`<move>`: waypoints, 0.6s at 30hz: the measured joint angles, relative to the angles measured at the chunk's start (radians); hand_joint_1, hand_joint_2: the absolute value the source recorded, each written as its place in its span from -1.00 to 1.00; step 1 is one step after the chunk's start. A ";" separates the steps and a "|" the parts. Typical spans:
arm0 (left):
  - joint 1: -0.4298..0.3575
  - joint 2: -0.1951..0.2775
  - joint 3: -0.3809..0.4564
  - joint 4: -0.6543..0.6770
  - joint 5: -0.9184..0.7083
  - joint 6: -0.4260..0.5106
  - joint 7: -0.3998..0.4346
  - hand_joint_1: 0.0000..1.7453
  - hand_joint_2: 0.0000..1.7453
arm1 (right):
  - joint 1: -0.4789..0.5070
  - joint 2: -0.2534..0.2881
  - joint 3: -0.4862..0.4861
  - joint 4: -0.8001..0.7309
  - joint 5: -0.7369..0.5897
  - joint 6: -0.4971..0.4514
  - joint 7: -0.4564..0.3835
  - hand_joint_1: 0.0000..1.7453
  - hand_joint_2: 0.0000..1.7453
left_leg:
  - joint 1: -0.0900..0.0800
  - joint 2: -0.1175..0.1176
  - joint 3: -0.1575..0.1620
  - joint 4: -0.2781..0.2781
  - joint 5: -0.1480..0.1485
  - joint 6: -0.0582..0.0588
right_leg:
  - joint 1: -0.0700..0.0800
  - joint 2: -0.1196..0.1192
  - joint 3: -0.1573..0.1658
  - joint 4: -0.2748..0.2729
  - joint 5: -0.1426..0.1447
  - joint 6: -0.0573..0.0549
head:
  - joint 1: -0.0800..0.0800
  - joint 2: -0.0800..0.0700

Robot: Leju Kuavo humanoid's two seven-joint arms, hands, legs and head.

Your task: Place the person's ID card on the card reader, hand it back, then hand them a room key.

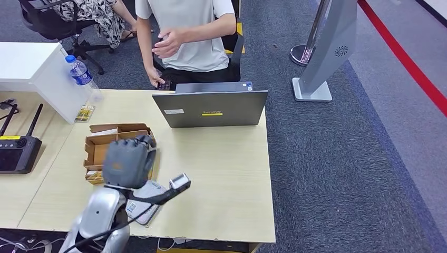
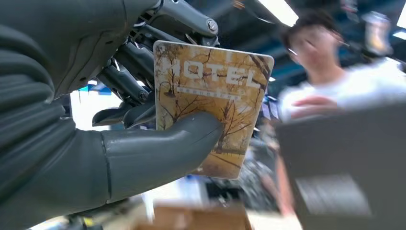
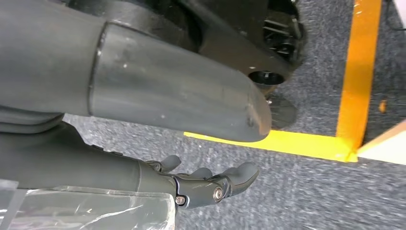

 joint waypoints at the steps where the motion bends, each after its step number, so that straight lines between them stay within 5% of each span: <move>1: -0.038 -0.002 0.025 -0.011 0.000 -0.029 0.007 1.00 1.00 | -0.005 0.000 0.001 0.000 0.004 0.002 0.004 -1.00 -1.00 | 0.000 0.000 0.000 0.000 0.001 0.000 | 0.000 0.000 0.000 0.000 0.000 0.000 | 0.000 0.000; 9: -0.218 0.019 0.138 -0.007 0.000 -0.141 0.095 1.00 1.00 | -0.024 0.000 0.019 -0.002 0.023 0.015 0.023 -1.00 -1.00 | 0.000 0.000 0.000 0.000 0.002 -0.001 | 0.000 0.001 -0.001 0.001 0.001 -0.001 | 0.000 0.000; 17: -0.274 0.040 0.171 0.022 -0.001 -0.176 0.104 1.00 1.00 | -0.033 0.000 0.024 -0.003 0.027 0.016 0.035 -1.00 -1.00 | 0.000 0.000 -0.001 0.000 0.002 -0.001 | 0.000 0.001 -0.001 0.000 0.001 0.000 | 0.000 0.000; 18: -0.276 0.041 0.172 0.024 -0.001 -0.179 0.104 0.50 1.00 | -0.033 0.000 0.024 -0.003 0.028 0.016 0.035 -1.00 -1.00 | 0.000 0.000 -0.001 0.000 0.002 -0.001 | 0.000 0.001 -0.001 0.000 0.001 0.000 | 0.000 0.000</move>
